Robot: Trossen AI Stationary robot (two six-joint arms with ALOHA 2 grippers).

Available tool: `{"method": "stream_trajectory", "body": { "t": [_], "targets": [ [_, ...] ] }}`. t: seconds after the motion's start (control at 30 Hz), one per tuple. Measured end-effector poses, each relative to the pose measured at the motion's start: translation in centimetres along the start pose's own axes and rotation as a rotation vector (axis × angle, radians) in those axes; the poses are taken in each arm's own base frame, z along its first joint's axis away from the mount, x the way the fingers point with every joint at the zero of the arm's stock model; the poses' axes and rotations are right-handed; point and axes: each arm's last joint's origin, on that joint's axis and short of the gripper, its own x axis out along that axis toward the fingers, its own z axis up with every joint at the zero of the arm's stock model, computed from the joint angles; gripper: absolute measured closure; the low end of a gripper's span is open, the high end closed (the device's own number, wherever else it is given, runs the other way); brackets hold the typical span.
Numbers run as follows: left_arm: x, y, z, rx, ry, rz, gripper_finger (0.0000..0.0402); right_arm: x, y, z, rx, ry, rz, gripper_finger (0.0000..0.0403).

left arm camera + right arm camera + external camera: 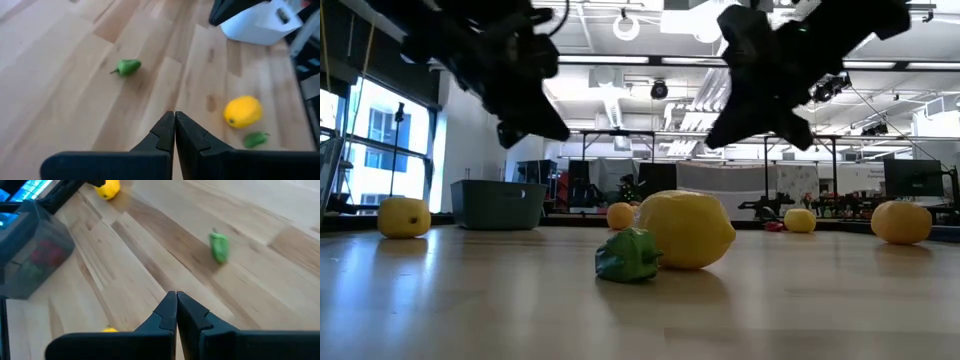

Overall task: Sort produce into baskets
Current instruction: Put the green chili pepper into the black bin

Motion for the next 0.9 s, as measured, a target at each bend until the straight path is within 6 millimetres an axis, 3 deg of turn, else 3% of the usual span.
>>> {"method": "stream_trajectory", "body": {
  "t": [0.17,0.47,0.67,0.9],
  "targets": [
    [2.3,0.0,1.8,0.105,0.014,0.03,0.0381,-1.2,-1.8,-0.7,0.007,0.009,-0.014,0.0403],
    [7.1,0.5,5.2,0.228,0.089,0.068,0.0295,-1.8,-2.8,-0.9,-0.053,0.045,-0.03,0.0403],
    [9.8,1.5,6.2,0.292,0.166,0.104,0.0246,-1.9,-3.2,-1.1,-0.097,0.079,-0.055,0.0403],
    [12.3,2.9,5.9,0.307,0.282,0.059,0.024,-1.9,-3.5,-1.4,-0.136,0.111,-0.079,0.0403]
  ]
}}
